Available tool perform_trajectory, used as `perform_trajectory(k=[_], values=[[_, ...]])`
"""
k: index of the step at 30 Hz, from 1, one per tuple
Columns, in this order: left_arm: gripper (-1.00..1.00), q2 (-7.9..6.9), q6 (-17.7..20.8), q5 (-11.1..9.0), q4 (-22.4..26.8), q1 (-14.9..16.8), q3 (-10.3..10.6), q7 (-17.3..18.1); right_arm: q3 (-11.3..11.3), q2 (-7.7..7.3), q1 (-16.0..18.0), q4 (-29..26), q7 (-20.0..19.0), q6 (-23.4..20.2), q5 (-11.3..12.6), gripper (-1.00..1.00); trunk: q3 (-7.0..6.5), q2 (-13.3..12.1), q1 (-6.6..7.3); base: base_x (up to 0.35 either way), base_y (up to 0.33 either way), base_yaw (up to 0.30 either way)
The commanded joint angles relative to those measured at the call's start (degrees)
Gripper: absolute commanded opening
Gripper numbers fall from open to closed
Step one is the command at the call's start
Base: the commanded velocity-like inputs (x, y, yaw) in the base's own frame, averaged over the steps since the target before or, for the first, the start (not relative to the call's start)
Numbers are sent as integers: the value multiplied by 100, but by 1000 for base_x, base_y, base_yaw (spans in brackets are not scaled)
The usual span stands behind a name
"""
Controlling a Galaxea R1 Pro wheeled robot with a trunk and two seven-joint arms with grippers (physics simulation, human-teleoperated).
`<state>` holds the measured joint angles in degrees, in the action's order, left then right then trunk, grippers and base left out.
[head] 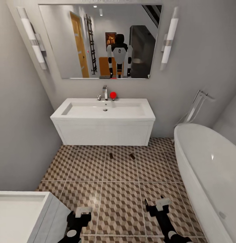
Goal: Take the four mousetraps from the cabinet in the bathroom and place them on the bathroom floor. Make sure all four end up on the same floor surface, and ensure that at least two of them are either under or directly next to the same bathroom sink.
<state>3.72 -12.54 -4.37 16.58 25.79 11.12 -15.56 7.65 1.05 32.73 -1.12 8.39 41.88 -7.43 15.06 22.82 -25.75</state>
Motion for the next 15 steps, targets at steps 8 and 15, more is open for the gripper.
perform_trajectory(k=[8, 15], values=[[100, 0, -21, -46, -9, 5, 48, -35, 17, 1, 5, 7, 60, 5, -56, 100, -64, 10, -3, 0, 0, 0], [100, 2, -21, -46, -12, 5, 48, -35, 17, 1, 5, 7, 61, 5, -56, 100, -128, 10, -3, 0, 0, 0]])
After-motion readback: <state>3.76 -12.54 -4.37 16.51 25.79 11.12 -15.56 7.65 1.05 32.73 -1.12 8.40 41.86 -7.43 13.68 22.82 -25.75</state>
